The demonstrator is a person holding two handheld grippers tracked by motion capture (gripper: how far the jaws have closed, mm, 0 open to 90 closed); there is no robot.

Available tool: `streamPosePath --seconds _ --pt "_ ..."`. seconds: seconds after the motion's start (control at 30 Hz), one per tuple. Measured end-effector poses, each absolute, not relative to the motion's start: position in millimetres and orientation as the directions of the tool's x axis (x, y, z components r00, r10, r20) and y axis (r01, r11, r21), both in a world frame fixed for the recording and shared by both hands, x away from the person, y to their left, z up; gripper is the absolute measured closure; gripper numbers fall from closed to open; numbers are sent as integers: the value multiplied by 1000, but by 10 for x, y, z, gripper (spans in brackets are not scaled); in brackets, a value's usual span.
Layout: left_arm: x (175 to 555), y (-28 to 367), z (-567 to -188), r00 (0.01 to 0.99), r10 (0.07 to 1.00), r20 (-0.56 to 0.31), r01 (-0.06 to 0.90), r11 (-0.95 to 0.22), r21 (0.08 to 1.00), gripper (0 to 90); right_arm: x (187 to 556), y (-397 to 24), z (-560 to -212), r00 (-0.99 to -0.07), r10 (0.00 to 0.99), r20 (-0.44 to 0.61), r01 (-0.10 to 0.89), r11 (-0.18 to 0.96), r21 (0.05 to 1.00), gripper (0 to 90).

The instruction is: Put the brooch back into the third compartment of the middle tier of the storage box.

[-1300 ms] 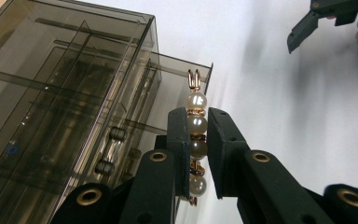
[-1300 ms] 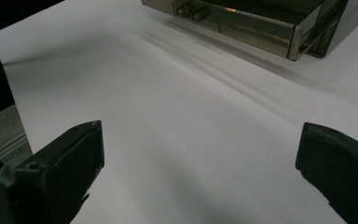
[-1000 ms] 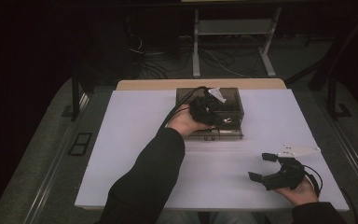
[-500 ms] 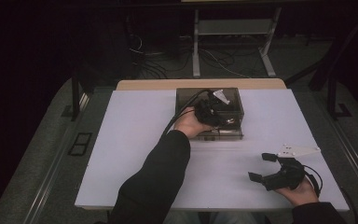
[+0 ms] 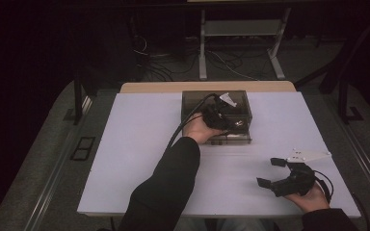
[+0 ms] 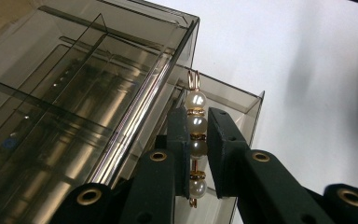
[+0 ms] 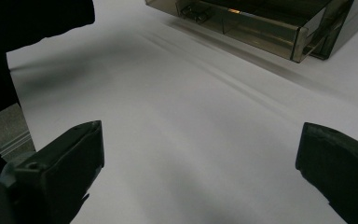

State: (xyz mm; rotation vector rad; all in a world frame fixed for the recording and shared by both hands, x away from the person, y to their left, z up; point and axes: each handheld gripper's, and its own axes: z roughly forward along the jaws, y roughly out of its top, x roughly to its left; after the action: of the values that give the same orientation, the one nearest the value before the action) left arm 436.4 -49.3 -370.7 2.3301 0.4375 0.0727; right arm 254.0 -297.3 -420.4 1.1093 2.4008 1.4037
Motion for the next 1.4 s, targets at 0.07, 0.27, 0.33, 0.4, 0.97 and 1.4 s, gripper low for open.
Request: streamPosePath --seconds 0.07,0.27,0.33,0.4,0.97,1.4 --pt "4370 -507 -3723 940 331 -84 293 -657 695 791 2540 -2972 -4204 -716 660 227 522 290 802 7" --pt "4378 -551 -3783 934 344 -97 311 -648 696 790 2537 -2967 -4206 -717 659 226 521 292 802 7" --pt "4375 -570 -3808 932 348 -103 316 -641 700 790 2536 -2968 -4207 -718 659 226 521 292 802 7" --pt "4374 -587 -3821 932 346 -106 318 -644 696 790 2533 -2968 -4206 -717 658 229 523 292 801 7" --pt "4330 -591 -3858 930 340 -141 337 -629 700 687 2531 -2971 -4208 -718 658 228 524 296 799 7" --pt "4189 -472 -3671 934 328 -138 321 -606 728 405 2525 -2961 -4209 -720 656 226 523 299 798 7"
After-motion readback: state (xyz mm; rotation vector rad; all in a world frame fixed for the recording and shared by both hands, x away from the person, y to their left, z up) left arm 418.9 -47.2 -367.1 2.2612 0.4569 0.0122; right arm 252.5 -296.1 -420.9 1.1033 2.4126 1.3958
